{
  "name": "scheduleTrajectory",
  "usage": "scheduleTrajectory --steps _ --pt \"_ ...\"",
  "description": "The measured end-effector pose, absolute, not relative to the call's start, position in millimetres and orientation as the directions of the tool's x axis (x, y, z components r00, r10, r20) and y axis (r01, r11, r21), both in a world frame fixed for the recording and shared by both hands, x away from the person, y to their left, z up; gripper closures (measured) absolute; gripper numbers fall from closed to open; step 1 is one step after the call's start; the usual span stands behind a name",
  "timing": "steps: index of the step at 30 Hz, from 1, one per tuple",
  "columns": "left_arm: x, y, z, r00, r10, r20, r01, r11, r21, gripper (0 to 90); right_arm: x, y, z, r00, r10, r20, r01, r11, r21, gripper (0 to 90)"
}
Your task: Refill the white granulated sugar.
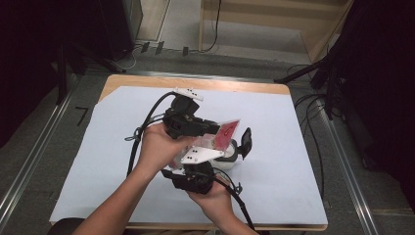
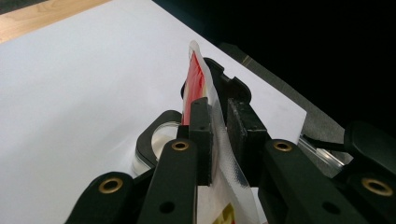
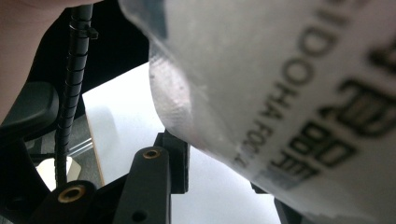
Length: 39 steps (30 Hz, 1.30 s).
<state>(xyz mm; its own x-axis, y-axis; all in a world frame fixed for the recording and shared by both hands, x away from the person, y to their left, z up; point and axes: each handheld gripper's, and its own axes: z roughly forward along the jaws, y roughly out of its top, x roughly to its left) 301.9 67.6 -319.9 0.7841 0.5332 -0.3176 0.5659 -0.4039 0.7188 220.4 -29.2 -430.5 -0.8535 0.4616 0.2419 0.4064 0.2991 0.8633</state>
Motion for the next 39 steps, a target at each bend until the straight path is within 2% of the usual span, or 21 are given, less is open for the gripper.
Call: scheduleTrajectory --steps 20,31,39 --pt "301.9 67.8 -319.1 0.783 0.536 -0.316 0.563 -0.395 0.725 81.3 222.1 -28.7 -430.6 -0.856 0.459 0.238 0.402 0.3 0.865 65.9" --pt "301.7 69.0 -318.1 0.782 0.54 -0.312 0.562 -0.394 0.728 82.7 221.5 -28.7 -428.3 -0.855 0.466 0.228 0.399 0.31 0.863 69.7" --pt "301.8 70.2 -318.5 0.787 0.541 -0.296 0.557 -0.418 0.717 83.5 220.9 -27.4 -431.0 -0.86 0.463 0.216 0.386 0.314 0.867 67.3"
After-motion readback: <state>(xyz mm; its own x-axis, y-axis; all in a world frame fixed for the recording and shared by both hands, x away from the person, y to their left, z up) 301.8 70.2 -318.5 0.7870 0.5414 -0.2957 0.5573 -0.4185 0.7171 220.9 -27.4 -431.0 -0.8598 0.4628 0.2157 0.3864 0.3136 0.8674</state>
